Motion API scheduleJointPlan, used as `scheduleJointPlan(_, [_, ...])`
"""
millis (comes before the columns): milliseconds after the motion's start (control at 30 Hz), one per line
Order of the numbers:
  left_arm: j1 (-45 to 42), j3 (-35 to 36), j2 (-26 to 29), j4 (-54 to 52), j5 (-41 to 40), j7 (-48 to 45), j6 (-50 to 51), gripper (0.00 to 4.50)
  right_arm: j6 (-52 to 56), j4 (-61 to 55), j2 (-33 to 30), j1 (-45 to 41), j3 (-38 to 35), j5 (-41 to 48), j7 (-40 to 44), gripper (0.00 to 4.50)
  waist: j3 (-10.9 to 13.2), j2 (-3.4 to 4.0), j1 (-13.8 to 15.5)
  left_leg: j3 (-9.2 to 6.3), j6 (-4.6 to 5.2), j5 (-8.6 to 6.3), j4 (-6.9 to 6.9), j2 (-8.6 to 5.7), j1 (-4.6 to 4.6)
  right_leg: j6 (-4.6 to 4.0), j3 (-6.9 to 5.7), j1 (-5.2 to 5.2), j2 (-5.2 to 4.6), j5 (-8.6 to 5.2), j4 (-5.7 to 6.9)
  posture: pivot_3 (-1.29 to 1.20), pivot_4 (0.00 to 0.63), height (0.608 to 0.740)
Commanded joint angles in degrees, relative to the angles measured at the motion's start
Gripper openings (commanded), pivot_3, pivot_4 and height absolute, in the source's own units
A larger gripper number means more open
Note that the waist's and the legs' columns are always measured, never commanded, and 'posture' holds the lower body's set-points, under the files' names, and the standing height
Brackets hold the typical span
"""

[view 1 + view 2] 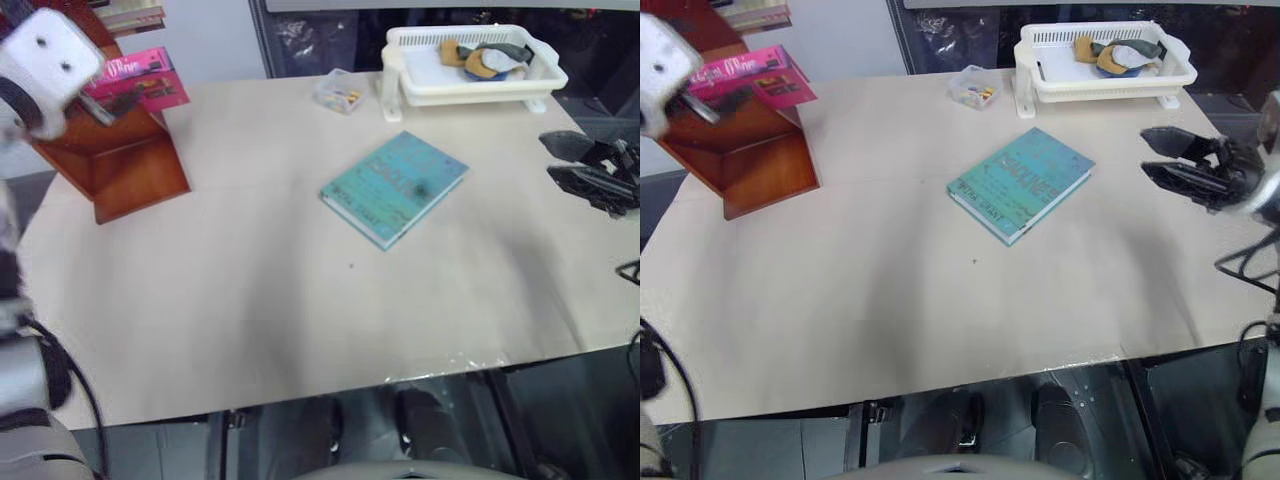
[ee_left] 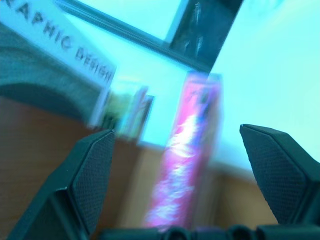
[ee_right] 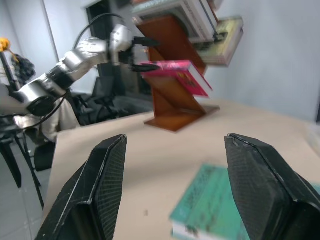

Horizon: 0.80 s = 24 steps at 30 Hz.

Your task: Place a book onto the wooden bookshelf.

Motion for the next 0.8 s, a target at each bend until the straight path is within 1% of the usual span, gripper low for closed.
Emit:
scheduleJointPlan(33, [9.1, 3.0, -5.6, -14.7, -7.9, 1.8, 8.9, 4.42, -0.9, -3.3, -1.9, 2.7, -2.4, 0.0, 1.5, 3.18, 0.1, -0.06, -0.1, 0.00, -0.01, 0.00, 0.01, 0.03, -0.05, -0.01, -0.02, -0.04, 0.01, 0.01, -0.02, 0.00, 0.150, 0.740])
scheduleJointPlan(100, [14.5, 3.4, -10.8, -21.5, -12.0, 4.5, 13.5, 4.42, -1.2, -4.7, -2.4, 5.6, -2.3, -0.8, 1.3, 3.18, 0.1, -0.09, -0.2, 0.02, -0.01, 0.00, 0.02, 0.08, -0.03, -0.02, 0.00, -0.03, 0.04, 0.02, -0.01, 0.00, 0.150, 0.740])
scheduleJointPlan(167, [19.5, 3.2, -14.3, -26.6, -14.5, 6.1, 16.4, 4.42, -2.0, -5.7, -2.5, 8.8, -2.4, -1.6, 0.8, 3.18, 0.1, -0.15, 0.0, 0.03, 0.00, -0.02, 0.02, 0.12, 0.00, -0.02, 0.00, 0.00, 0.03, 0.02, -0.01, 0.00, 0.150, 0.740])
scheduleJointPlan(267, [27.0, 5.0, -17.7, -30.9, -18.0, 7.9, 19.6, 4.42, -3.9, -4.9, -1.6, 12.9, -3.6, -2.8, -0.5, 3.18, 0.0, -0.10, 0.1, 0.04, 0.03, -0.04, -0.01, 0.17, 0.13, -0.13, 0.00, 0.08, 0.06, 0.10, 0.01, 0.00, 0.150, 0.740])
scheduleJointPlan(300, [28.6, 5.8, -18.3, -31.4, -18.9, 8.4, 20.2, 4.42, -4.3, -4.4, -1.4, 13.8, -4.0, -2.9, -0.8, 3.18, -0.1, -0.09, 0.2, 0.04, 0.17, -0.12, -0.02, 0.17, 0.21, -0.13, -0.01, 0.17, 0.06, 0.10, -0.01, 0.00, 0.150, 0.740])
scheduleJointPlan(400, [36.4, 7.1, -18.3, -32.0, -19.1, 7.1, 18.6, 4.42, -9.1, -1.8, -2.0, 17.3, -3.3, -7.0, -0.5, 3.18, 0.0, -0.11, 0.2, 0.06, 0.16, -0.12, -0.02, 0.24, 0.43, -0.23, -0.01, 0.35, 0.13, 0.17, -0.02, 0.00, 0.150, 0.740])
scheduleJointPlan(467, [40.2, 7.7, -18.0, -30.9, -18.5, 6.5, 16.7, 4.42, -11.7, 0.3, -2.0, 17.9, -3.0, -8.9, -1.0, 3.18, 0.0, -0.08, 0.3, 0.10, 0.17, -0.15, -0.26, 0.29, 1.24, -0.26, -0.02, 1.14, 0.15, 0.15, -0.25, 0.00, 0.150, 0.740])
scheduleJointPlan(533, [42.6, 7.8, -17.8, -29.6, -17.7, 6.4, 14.7, 4.42, -13.4, 2.2, -2.0, 18.0, -3.0, -10.0, -0.8, 3.18, 0.0, -0.07, 0.4, 0.11, 0.17, -0.15, -0.26, 0.31, 1.54, -0.26, -0.03, 1.46, 0.15, 0.14, -0.33, 0.00, 0.150, 0.740])
scheduleJointPlan(600, [43.9, 7.7, -18.0, -28.9, -17.3, 6.8, 13.4, 4.42, -15.4, 4.3, -2.3, 17.8, -2.7, -11.6, -0.7, 3.18, 0.0, -0.09, 0.6, 0.12, 0.17, -0.16, -0.26, 0.36, 2.02, -0.43, -0.03, 2.03, 0.15, 0.03, -0.44, 0.00, 0.150, 0.740])
scheduleJointPlan(733, [44.5, 7.1, -18.5, -28.4, -17.4, 7.7, 11.5, 4.42, -17.3, 6.6, -2.3, 17.6, -2.4, -13.1, -0.3, 3.18, 0.0, -0.09, 1.1, 0.16, 0.18, -0.15, -0.23, 0.39, 2.06, -0.46, -0.02, 2.08, 0.16, 0.01, -0.47, 0.00, 0.150, 0.740])
scheduleJointPlan(800, [44.6, 6.9, -18.6, -28.2, -17.5, 8.0, 10.8, 4.42, -17.7, 7.4, -2.3, 17.4, -2.4, -13.4, -0.1, 3.18, 0.0, -0.09, 1.1, 0.16, 0.18, -0.15, -0.24, 0.40, 2.06, -0.31, -0.03, 2.08, 0.17, 0.11, -0.48, 0.00, 0.150, 0.740])
